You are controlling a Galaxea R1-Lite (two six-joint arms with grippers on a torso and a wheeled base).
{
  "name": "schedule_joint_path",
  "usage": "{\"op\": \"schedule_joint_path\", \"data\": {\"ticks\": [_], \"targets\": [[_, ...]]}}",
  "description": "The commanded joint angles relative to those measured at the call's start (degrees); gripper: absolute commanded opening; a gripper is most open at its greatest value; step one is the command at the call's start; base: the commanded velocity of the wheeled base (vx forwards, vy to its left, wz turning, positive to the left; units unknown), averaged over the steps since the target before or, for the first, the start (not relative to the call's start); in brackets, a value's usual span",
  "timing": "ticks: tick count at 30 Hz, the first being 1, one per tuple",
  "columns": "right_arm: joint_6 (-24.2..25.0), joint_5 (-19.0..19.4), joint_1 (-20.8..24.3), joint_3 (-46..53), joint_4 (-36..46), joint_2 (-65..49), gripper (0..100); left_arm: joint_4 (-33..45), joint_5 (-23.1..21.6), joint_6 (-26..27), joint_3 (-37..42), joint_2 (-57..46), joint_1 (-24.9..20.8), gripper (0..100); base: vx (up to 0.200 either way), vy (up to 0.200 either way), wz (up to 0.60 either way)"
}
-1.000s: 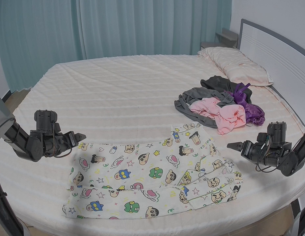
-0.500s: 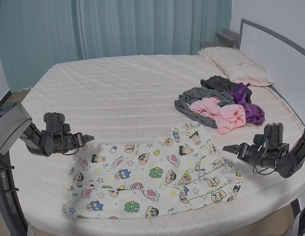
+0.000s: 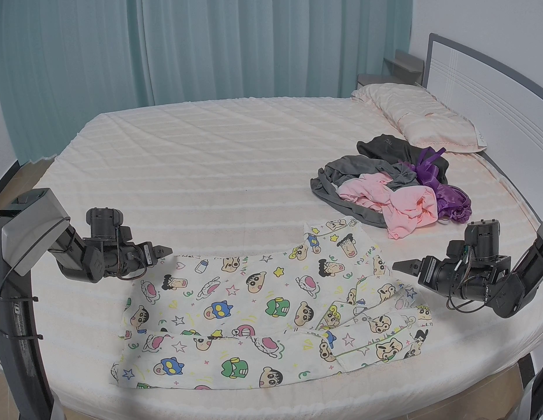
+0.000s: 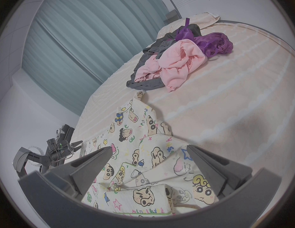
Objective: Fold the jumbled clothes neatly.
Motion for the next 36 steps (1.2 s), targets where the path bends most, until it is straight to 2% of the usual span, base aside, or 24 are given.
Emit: {"op": "schedule_joint_path", "data": {"ticks": [1, 10, 18, 23, 24, 26, 31, 36], "targets": [[0.01, 0.01, 0.15, -0.13, -0.02, 0.46, 100, -0.05, 0.19, 0.03, -0.55, 0.53, 0.03, 100, 0.0, 0.0, 0.0], [0.01, 0.1, 0.06, -1.28, -0.11, 1.86, 100, -0.31, 0.19, 0.03, -0.55, 0.62, 0.12, 100, 0.0, 0.0, 0.0], [0.01, -0.25, 0.06, -9.01, 0.24, 6.79, 100, -0.49, 0.37, -0.32, -0.2, 0.18, 0.03, 100, 0.0, 0.0, 0.0], [-0.08, -1.66, 0.15, -18.5, 4.55, 12.68, 100, -0.49, 2.12, -0.5, 0.68, -1.23, 0.03, 100, 0.0, 0.0, 0.0], [-0.17, -1.66, 0.24, -23.51, 8.24, 15.14, 100, -0.49, 3.18, -1.11, 1.21, -2.46, -0.05, 100, 0.0, 0.0, 0.0], [-0.17, -1.66, 0.41, -27.03, 10.62, 16.72, 100, -0.4, 3.35, -2.17, 2.0, -4.22, -0.23, 100, 0.0, 0.0, 0.0], [-0.52, -1.74, 1.56, -32.21, 15.1, 18.12, 100, -0.23, 3.53, -2.87, 2.88, -6.41, -0.85, 100, 0.0, 0.0, 0.0], [-0.52, -1.83, 2.61, -33.27, 16.24, 18.3, 100, -0.14, 3.62, -2.52, 2.7, -5.97, -0.85, 100, 0.0, 0.0, 0.0]]}}
